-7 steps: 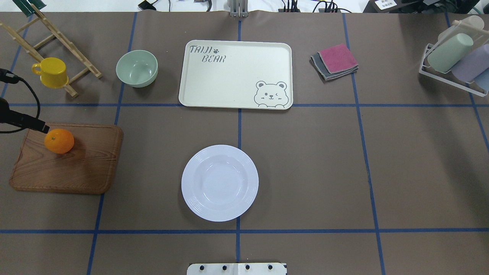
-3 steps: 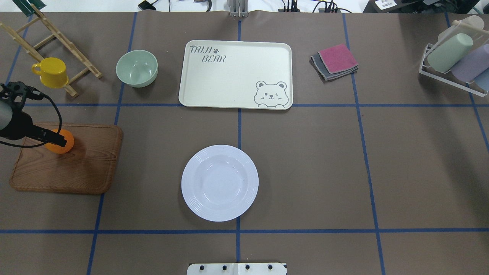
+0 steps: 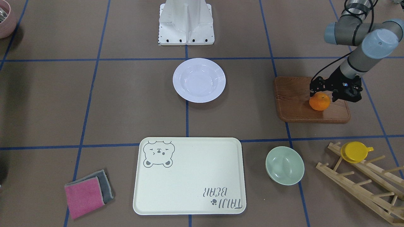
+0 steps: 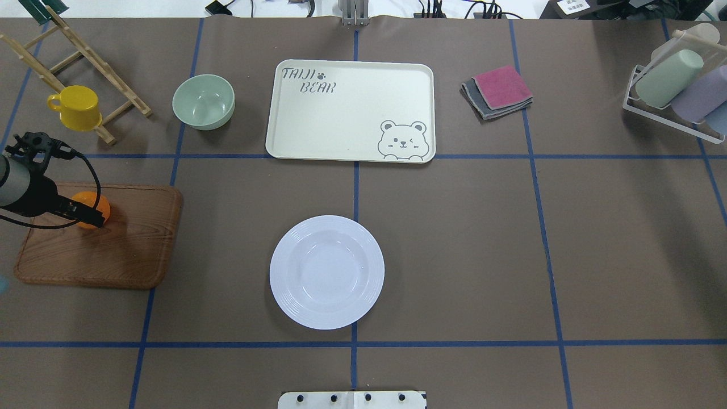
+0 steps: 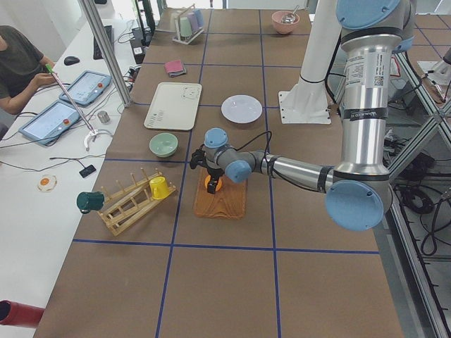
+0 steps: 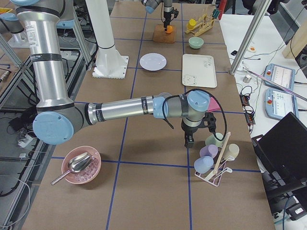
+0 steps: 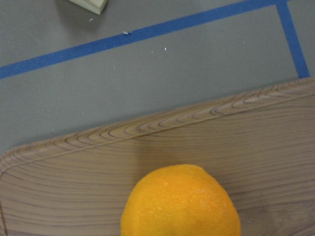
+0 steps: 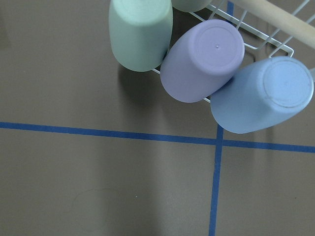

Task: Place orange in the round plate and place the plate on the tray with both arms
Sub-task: 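Lower the left gripper onto the orange on the wooden board and grasp it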

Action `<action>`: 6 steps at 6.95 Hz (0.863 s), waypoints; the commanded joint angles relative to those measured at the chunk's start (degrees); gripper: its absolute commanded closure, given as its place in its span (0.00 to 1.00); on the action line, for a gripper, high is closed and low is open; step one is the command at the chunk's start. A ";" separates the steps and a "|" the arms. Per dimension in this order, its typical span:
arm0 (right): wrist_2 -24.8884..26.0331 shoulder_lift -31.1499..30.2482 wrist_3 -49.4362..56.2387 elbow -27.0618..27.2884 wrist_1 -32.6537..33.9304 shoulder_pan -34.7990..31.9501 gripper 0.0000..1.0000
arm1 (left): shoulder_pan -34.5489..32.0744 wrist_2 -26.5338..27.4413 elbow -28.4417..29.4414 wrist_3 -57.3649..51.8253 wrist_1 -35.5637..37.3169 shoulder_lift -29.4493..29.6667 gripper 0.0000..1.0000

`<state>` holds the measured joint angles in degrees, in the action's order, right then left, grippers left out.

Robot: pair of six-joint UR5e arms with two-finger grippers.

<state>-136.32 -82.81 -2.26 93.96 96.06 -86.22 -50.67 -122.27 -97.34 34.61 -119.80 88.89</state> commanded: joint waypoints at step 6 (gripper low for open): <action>-0.09 -0.07 -0.02 0.34 0.00 0.00 0.00 | 1.09 -4.97 -7.99 7.61 5.58 3.01 1.00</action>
<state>-136.34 -82.88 -2.25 94.04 96.06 -86.22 -49.67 -124.13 -100.24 37.10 -118.40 89.82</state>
